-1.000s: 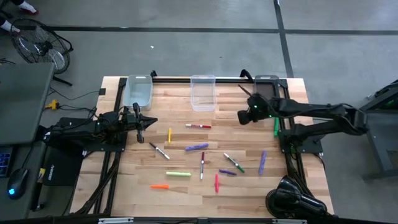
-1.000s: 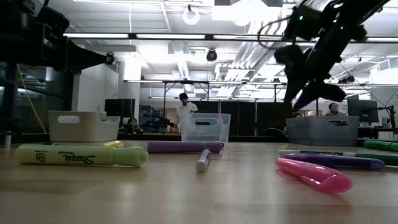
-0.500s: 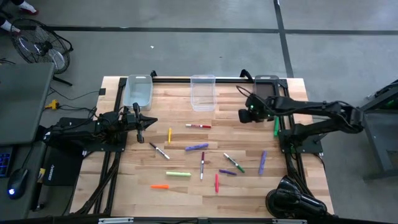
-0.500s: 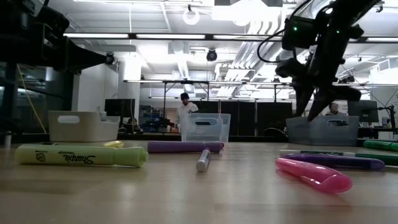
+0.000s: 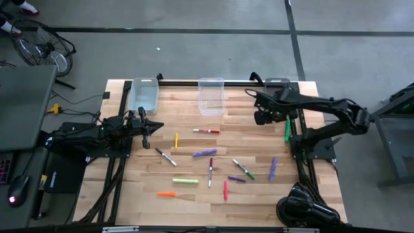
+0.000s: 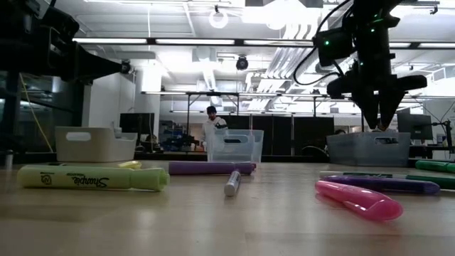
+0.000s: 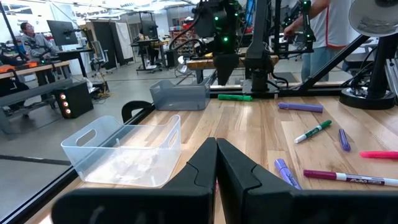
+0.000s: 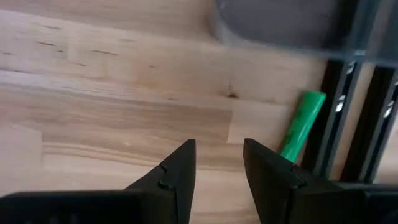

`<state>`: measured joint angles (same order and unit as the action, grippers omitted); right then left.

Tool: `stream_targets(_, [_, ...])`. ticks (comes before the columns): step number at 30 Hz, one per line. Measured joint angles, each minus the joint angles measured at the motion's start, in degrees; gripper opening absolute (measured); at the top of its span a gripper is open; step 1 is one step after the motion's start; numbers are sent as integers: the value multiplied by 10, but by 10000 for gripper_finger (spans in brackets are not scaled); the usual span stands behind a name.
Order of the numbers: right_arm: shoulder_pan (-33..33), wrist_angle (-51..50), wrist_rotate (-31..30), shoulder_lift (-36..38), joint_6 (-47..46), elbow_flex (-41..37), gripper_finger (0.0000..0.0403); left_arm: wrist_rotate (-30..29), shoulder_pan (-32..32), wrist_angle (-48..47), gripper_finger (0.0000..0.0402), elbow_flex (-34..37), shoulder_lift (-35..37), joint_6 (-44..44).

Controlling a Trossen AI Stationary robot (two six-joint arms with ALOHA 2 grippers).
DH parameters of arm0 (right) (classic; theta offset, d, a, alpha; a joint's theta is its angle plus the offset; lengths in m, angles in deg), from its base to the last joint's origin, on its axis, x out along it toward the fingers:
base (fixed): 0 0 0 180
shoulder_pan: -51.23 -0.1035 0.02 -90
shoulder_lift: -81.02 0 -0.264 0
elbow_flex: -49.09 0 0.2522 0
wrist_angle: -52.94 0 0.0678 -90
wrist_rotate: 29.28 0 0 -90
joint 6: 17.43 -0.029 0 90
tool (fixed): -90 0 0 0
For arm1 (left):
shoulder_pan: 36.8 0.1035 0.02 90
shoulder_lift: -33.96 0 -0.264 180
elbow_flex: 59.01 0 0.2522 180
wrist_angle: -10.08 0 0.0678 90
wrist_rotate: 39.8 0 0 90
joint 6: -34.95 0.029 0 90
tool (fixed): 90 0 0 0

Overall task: Pick & Place Markers
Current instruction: Put the green highlighter pen into the black bin

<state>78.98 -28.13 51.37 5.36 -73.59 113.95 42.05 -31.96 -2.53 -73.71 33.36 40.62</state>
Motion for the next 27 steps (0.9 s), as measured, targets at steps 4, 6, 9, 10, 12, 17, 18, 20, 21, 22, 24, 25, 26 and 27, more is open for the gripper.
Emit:
stream_targets(4, [-1, -6, 25, -27, -43, -2, 125, 0, 0, 0, 1, 0, 0, 0])
stream_targets(6, [-5, -15, 29, -42, -58, -2, 129, 0, 0, 0, 1, 0, 0, 0])
stream_targets(9, [-5, -37, 33, -63, -87, -3, 141, 0, 0, 0, 1, 0, 0, 0])
stream_targets(10, [-5, -40, 34, -69, -94, -3, 147, 0, 0, 0, 1, 0, 0, 0])
stream_targets(12, [-4, -49, 34, -82, -100, -3, 160, 0, 0, 0, 1, 0, 0, 0])
stream_targets(17, [-3, -58, 36, -95, -140, -24, 202, 0, 0, 0, 1, 0, 0, 0])
stream_targets(18, [-3, -58, 40, -95, -150, -32, 211, 0, 0, 0, 1, 0, 0, 0])
stream_targets(20, [-3, -55, 49, -93, -163, -47, 225, 0, 0, 0, 1, 0, 0, 0])
stream_targets(21, [-3, -52, 54, -91, -168, -53, 232, 0, 0, 0, 1, 0, 0, 0])
stream_targets(22, [-3, -50, 54, -89, -173, -60, 237, 0, 0, 0, 1, 0, 0, 0])
stream_targets(24, [1, -47, 56, -84, -175, -73, 243, 0, 0, 0, 1, 0, 0, 0])
stream_targets(25, [4, -44, 56, -82, -176, -79, 244, 0, 0, 0, 1, 0, 0, 0])
stream_targets(26, [8, -41, 59, -80, -176, -84, 245, 0, 0, 0, 1, 0, 0, 0])
stream_targets(27, [13, -39, 61, -80, -176, -88, 245, 0, 0, 0, 1, 0, 0, 0])
